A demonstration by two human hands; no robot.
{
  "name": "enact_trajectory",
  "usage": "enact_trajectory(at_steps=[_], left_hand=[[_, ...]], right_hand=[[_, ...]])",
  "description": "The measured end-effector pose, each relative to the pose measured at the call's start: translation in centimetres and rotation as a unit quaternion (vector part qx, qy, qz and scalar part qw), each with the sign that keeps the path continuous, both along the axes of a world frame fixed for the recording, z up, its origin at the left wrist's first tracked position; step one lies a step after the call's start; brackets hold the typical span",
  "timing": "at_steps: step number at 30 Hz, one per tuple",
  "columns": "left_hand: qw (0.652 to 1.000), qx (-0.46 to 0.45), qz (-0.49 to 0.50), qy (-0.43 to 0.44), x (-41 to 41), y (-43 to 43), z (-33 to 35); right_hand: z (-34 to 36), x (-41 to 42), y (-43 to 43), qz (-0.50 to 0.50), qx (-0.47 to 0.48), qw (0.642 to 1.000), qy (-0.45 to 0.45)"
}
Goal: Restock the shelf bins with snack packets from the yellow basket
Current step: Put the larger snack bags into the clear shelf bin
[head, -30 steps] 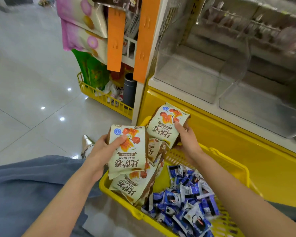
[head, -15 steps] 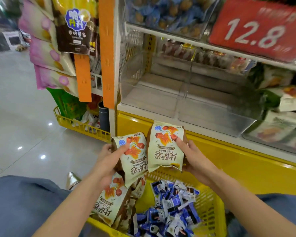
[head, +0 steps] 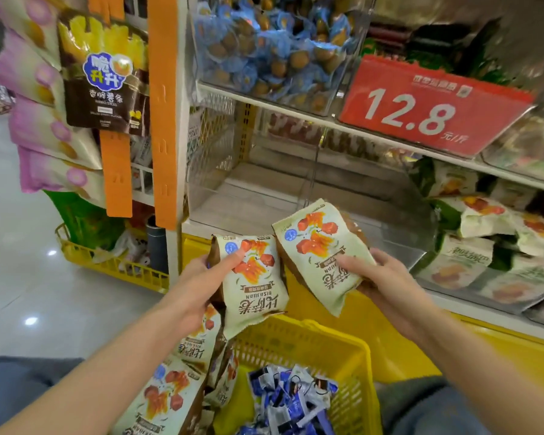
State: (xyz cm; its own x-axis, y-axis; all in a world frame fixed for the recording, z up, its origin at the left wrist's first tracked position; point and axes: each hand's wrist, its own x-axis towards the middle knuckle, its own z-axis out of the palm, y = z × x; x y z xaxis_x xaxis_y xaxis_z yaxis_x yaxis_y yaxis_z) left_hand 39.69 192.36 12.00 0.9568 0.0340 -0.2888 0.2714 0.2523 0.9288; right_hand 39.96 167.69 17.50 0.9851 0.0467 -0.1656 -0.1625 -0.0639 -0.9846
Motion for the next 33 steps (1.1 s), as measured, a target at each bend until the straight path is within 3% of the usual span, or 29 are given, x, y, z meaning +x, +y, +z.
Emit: enact_trajectory(at_steps=[4,6,9,14,18,24,27,28,31,33], left_hand=[[1.000,0.004,-0.007,-0.026,1.9,-0.1,1.2],[0.999,0.004,-0.010,-0.037,2.9,-0.4,1.4],[0.998,-0.012,-0.013,-0.053,4.4,-1.0,1.8],[0.995,-0.086,0.008,-0.052,6.5,-1.1,2.4],[0.993,-0.104,0.025,-0.049,8.3,-1.0,2.2],[0.992,-0.105,0.047,-0.049,10.4,-1.3,1.2],[0.992,-0.111,0.036,-0.052,11.0,-1.9,1.1],[0.992,-0.112,0.026,-0.054,11.0,-2.2,1.0],[0.992,-0.110,-0.005,-0.057,11.2,-3.0,1.0],[0.993,-0.107,-0.013,-0.056,11.3,-3.3,0.9]], right_hand=[[3.5,2.9,-1.2,-0.133,-0.050,0.984,-0.104],[4.7,4.3,-1.8,-0.188,-0.172,0.946,-0.199],[5.5,6.5,-2.2,-0.185,-0.324,0.879,-0.296],[4.3,12.4,-2.0,-0.134,-0.481,0.808,-0.312],[2.9,18.6,-1.4,-0.104,-0.574,0.780,-0.227],[0.1,25.5,-1.3,-0.007,-0.596,0.787,-0.161],[-0.1,27.2,-1.9,-0.015,-0.619,0.764,-0.182],[-0.2,27.5,-2.2,-0.022,-0.599,0.779,-0.182],[-1.2,27.7,-3.0,-0.054,-0.463,0.873,-0.141],[-1.9,27.7,-3.5,-0.123,-0.402,0.901,-0.105]])
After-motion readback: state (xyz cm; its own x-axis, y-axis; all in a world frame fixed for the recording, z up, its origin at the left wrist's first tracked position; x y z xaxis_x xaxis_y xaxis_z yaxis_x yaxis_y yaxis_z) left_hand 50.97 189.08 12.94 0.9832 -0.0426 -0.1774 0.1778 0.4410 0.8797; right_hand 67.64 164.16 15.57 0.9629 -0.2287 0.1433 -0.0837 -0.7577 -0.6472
